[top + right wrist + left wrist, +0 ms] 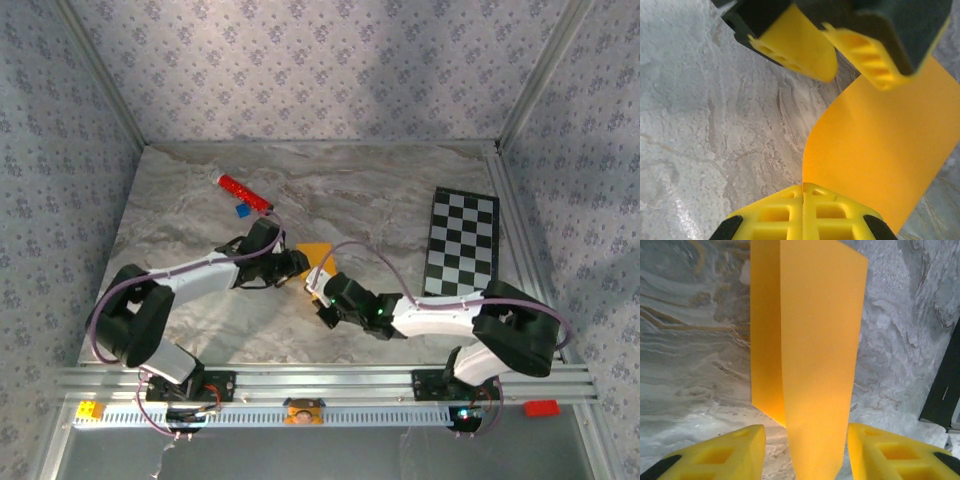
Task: Fold a paper plane with a square sheet of paper (pick it up from the middle)
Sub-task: Third fold the triangle at the center of the table.
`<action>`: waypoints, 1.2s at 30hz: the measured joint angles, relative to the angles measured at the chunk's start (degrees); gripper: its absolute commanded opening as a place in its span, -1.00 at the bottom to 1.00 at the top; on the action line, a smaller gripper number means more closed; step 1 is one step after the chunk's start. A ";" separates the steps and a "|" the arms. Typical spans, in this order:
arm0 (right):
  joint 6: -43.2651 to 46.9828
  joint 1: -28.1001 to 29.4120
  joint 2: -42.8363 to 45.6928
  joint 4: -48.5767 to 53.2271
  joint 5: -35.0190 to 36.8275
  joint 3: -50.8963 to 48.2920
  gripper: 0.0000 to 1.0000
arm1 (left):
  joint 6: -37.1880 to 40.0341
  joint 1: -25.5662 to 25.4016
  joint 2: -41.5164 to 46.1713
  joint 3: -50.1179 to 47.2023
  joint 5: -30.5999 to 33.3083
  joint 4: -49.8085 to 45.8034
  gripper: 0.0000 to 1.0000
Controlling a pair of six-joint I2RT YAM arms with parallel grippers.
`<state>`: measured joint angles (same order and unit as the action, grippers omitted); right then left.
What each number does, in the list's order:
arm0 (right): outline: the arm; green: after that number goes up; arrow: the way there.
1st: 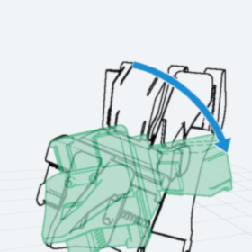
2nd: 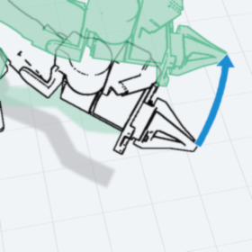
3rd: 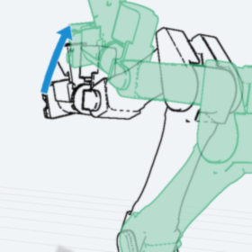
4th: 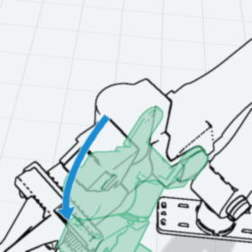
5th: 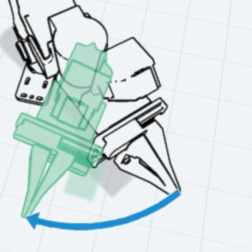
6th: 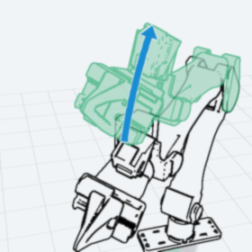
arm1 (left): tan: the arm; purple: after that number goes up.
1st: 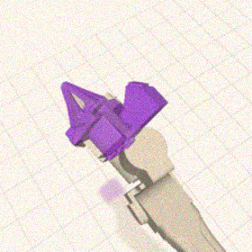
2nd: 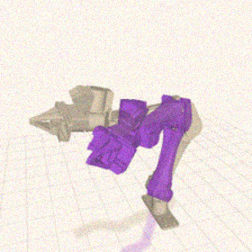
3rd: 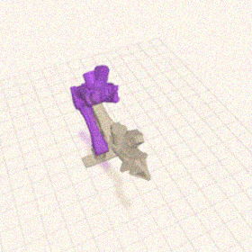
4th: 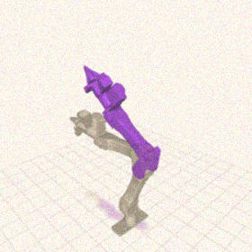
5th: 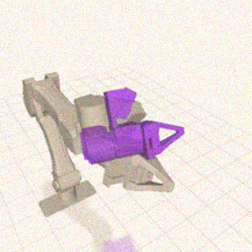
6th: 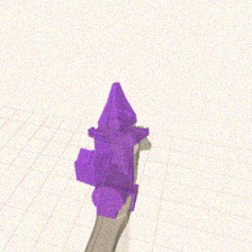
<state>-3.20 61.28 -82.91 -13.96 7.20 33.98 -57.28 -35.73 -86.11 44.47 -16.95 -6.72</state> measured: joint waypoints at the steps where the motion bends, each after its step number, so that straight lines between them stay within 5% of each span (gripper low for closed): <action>1: -1.16 -1.81 0.15 -0.07 -3.37 0.00 -1.00 | 0.44 0.24 0.68 0.66 0.76 -1.29 -0.01; 10: -11.98 -13.25 -0.68 0.24 -27.56 0.85 -1.00 | 5.92 2.75 2.12 8.11 2.64 -7.41 -0.23; 18: -19.39 -17.38 -7.28 1.53 -42.49 6.64 -1.00 | 10.36 2.99 -7.65 16.57 -1.38 -8.17 -0.49; 36: -26.27 -20.39 -11.54 -1.73 -47.80 6.27 -1.00 | 13.84 1.70 -24.83 21.94 -4.92 -8.02 -0.76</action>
<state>-29.47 40.88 -94.45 -15.68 -40.60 40.25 -43.44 -34.02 -110.93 66.41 -21.87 -14.74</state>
